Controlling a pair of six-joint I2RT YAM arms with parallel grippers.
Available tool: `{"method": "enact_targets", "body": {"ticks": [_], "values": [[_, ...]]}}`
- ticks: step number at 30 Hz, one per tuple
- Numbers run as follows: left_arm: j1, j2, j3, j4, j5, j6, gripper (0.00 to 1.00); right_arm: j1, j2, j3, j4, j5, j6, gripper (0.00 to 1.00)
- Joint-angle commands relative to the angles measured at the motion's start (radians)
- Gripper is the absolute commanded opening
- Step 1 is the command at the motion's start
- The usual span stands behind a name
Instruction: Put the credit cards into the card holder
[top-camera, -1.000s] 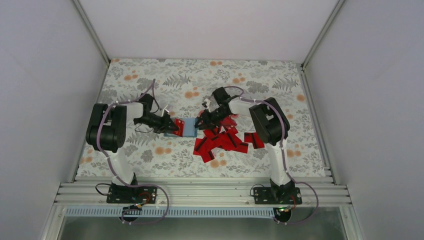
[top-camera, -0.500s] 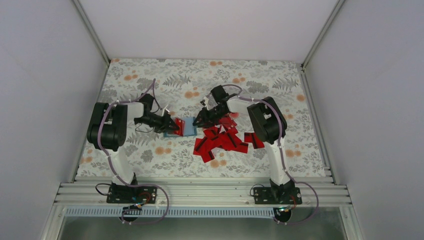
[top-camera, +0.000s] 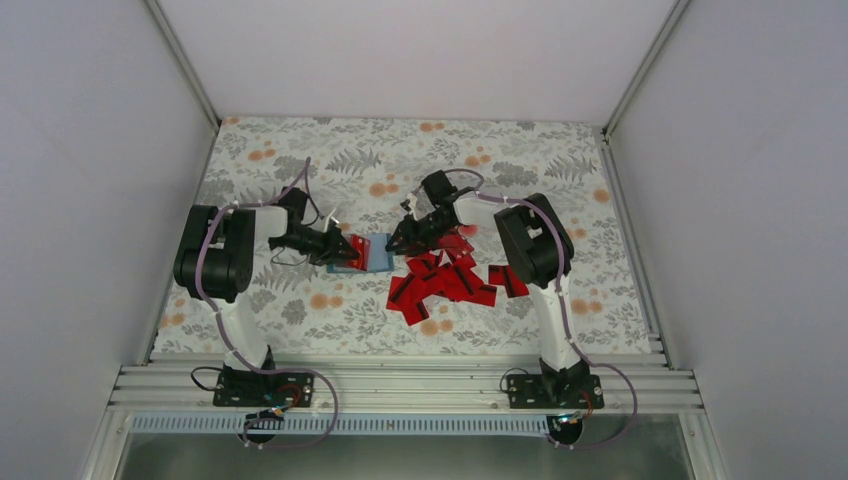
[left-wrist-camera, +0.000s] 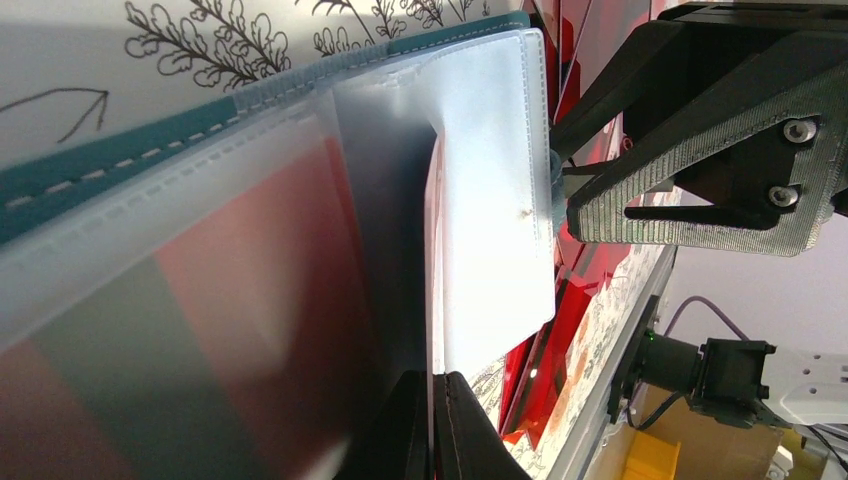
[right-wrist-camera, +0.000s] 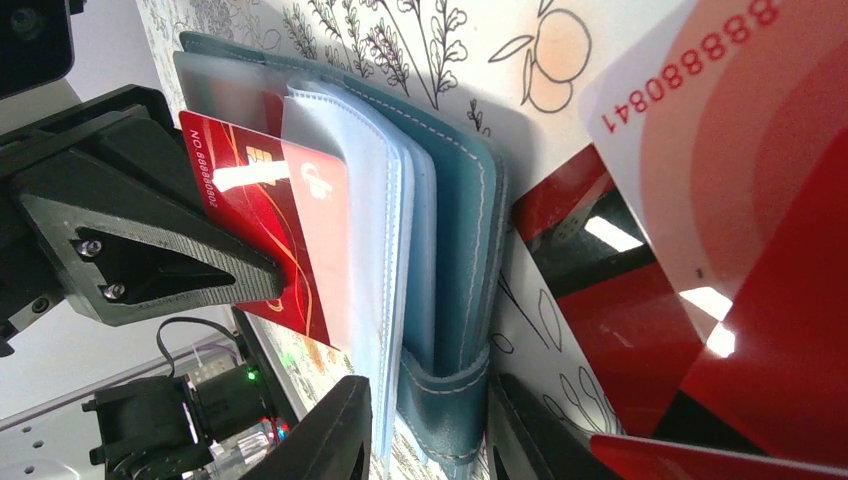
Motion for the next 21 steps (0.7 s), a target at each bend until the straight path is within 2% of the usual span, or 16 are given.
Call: {"method": "enact_targets", "body": {"ticks": [1,21], "values": [[0.002,0.004,-0.016,0.039,-0.007,-0.006,0.02,0.012,0.048,0.003,-0.045,0.070,-0.013,0.30],[0.013,0.001,-0.009,0.077,0.005,-0.055,0.02,0.014,0.081,0.007,-0.044,0.059,-0.015,0.30]]}}
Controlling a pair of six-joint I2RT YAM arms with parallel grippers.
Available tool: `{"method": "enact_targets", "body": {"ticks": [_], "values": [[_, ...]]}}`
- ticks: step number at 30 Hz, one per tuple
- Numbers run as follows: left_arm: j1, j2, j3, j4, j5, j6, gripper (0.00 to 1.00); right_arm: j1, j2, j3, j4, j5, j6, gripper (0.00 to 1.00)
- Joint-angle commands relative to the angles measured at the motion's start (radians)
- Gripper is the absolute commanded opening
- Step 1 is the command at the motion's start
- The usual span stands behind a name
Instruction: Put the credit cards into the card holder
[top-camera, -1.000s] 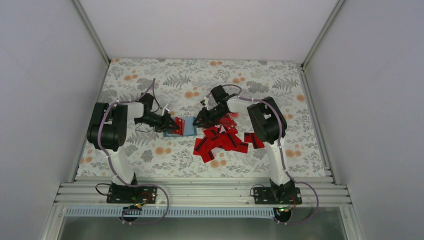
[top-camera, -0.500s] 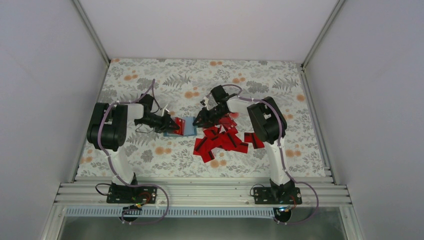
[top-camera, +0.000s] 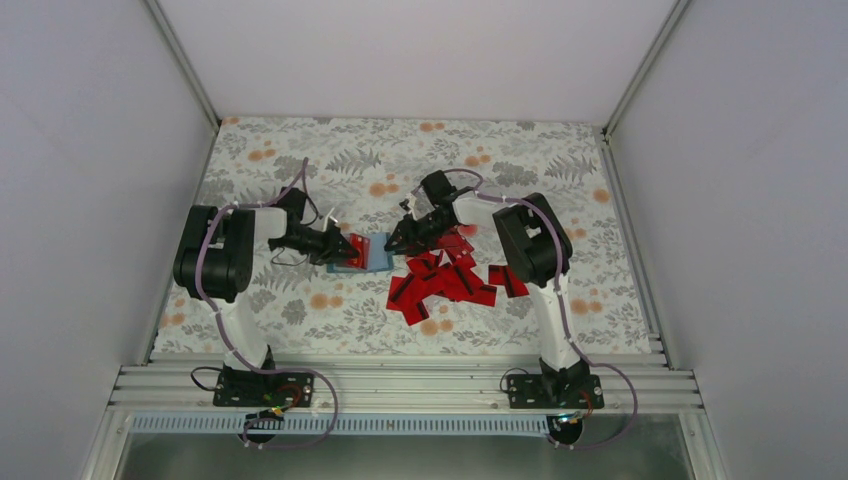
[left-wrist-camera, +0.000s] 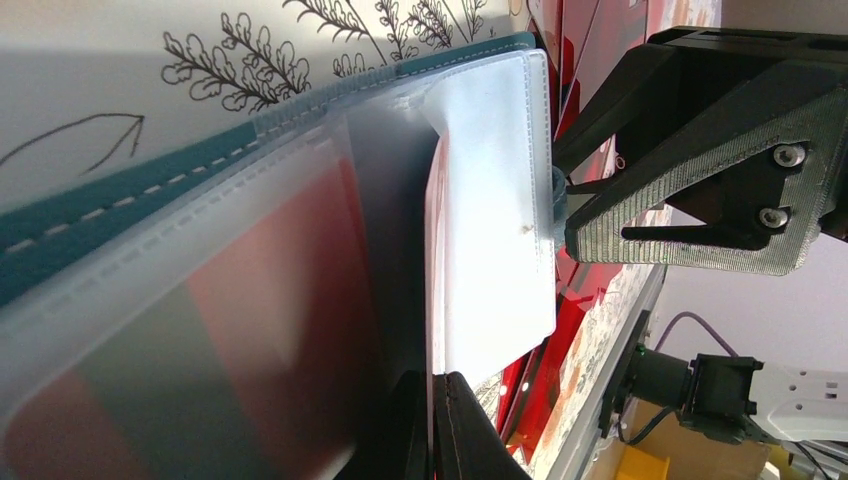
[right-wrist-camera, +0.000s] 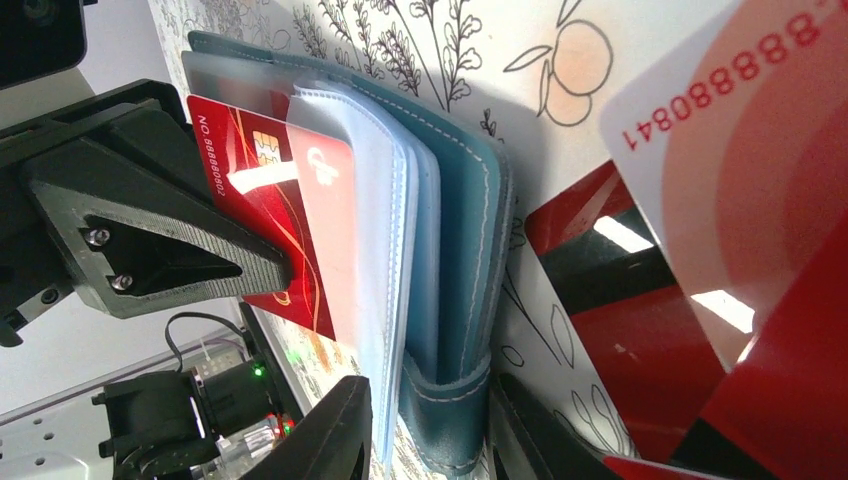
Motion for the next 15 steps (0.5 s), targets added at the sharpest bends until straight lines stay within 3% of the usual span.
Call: {"method": "enact_targets", "body": {"ticks": [1,15], "values": [[0.006,0.000,0.005,0.028,0.001,-0.010,0.02,0.014,0.067,-0.006,-0.043,0.077,-0.010,0.30],[0.009,0.002,-0.002,0.092,0.013,-0.073,0.02,0.014,0.081,-0.003,-0.056,0.068,-0.039,0.30]]}}
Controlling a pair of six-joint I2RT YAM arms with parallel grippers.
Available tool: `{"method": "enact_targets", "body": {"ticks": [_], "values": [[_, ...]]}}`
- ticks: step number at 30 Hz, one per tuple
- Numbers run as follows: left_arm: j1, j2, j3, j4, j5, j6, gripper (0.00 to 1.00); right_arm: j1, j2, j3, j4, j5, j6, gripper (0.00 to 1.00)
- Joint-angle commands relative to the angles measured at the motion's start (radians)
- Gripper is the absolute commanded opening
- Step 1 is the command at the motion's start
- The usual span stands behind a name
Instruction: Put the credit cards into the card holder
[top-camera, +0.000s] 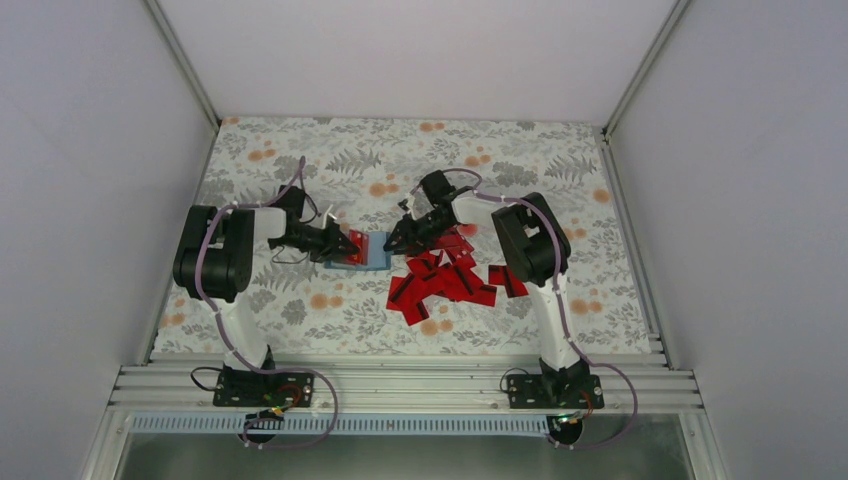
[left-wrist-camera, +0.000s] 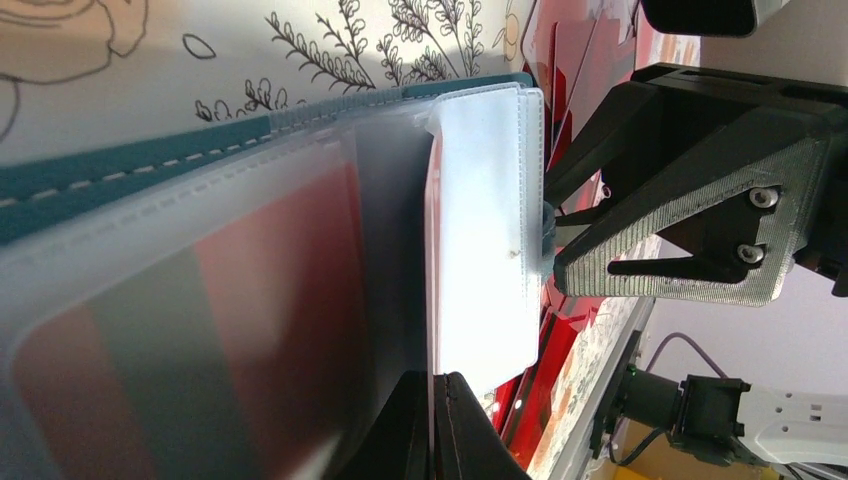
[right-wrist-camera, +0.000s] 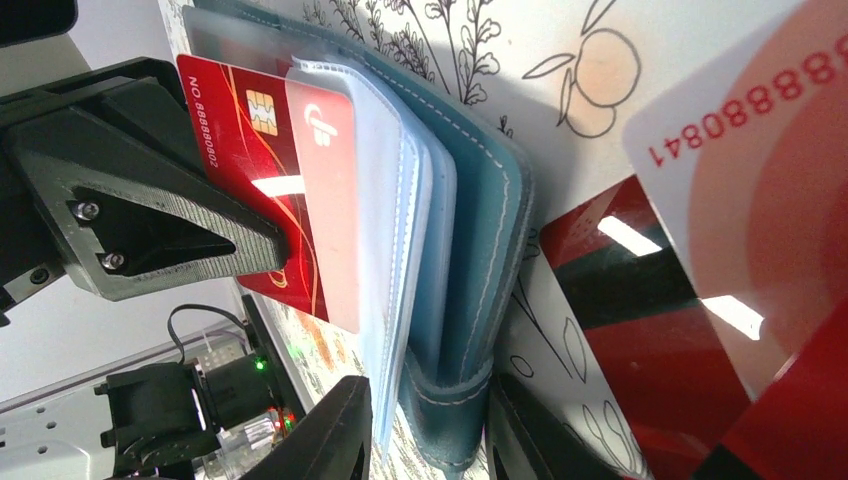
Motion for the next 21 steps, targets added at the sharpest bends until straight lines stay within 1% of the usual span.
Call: {"method": "enact_targets", "body": {"ticks": [1,9,21], "values": [[0.006,0.000,-0.003,0.046,0.011,-0.020,0.02,0.014,0.066,-0.025,-0.042,0.085,-0.016,0.30],[0.006,-0.002,-0.025,0.083,0.021,-0.041,0.02,0.015,0.076,-0.033,-0.024,0.073,-0.009,0.30],[0.002,0.032,-0.024,0.117,0.077,-0.056,0.02,0.016,0.099,0.002,-0.053,0.072,-0.028,0.30]]}}
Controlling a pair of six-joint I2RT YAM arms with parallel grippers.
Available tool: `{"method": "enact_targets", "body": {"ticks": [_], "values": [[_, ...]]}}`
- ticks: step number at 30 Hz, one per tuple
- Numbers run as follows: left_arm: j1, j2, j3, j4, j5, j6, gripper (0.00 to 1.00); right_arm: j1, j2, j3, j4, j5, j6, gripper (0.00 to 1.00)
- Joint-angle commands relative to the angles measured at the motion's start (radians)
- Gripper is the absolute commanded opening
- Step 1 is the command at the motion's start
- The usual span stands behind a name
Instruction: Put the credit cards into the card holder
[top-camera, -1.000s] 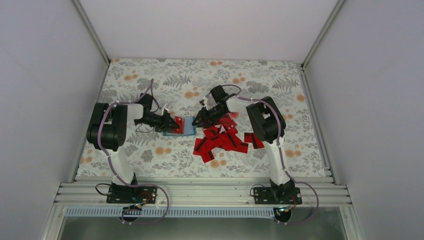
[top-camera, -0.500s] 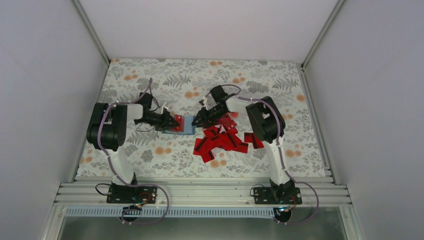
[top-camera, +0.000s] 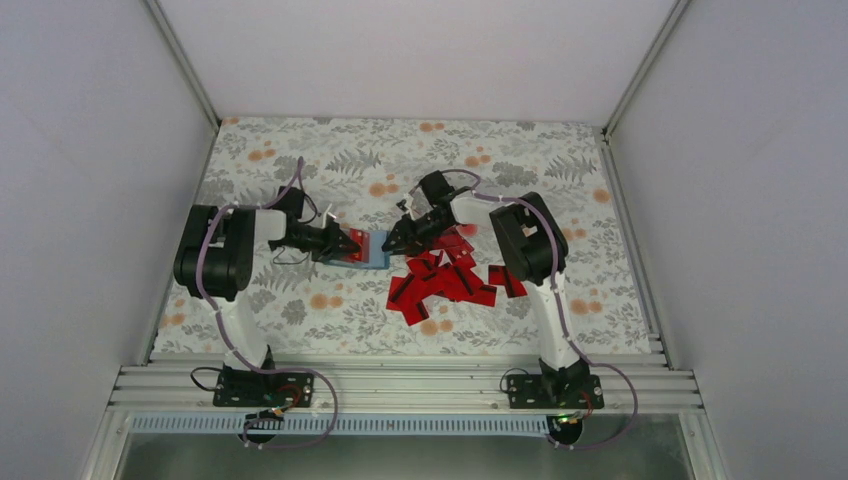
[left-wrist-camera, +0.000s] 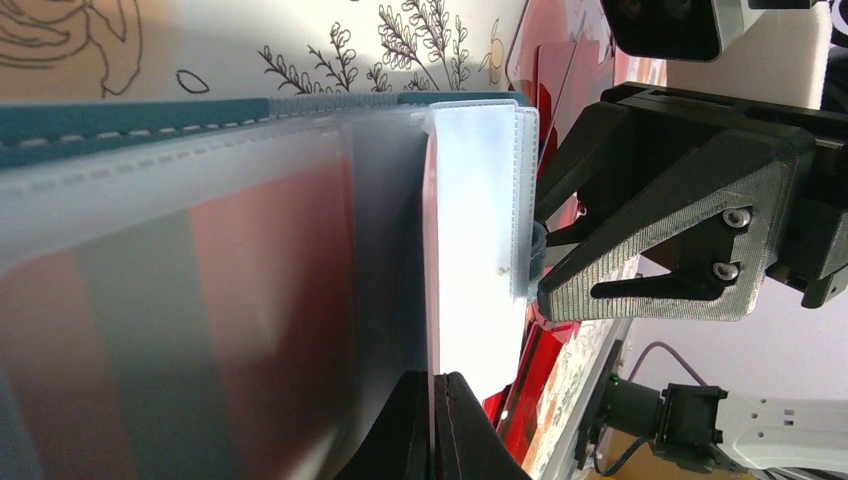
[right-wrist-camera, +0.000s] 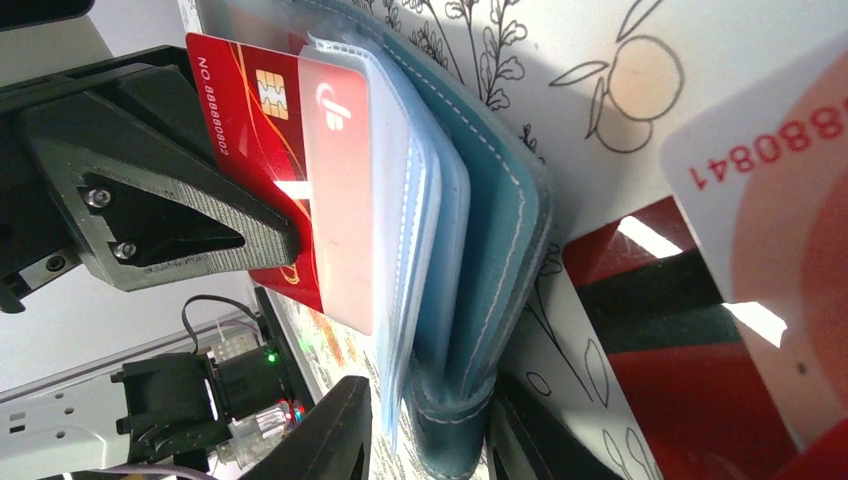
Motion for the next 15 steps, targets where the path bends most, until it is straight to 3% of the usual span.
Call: {"method": "enact_targets", "body": {"ticks": [1,15], "values": [[-0.002,0.031,0.001,0.035,0.054,0.004,0.02,0.016,0.079,-0.010,-0.061,0.109,-0.021,0.30],[-0.016,0.084,0.033,-0.053,0.104,0.105,0.02,0.015,0.104,0.025,-0.073,0.108,-0.027,0.30]]}}
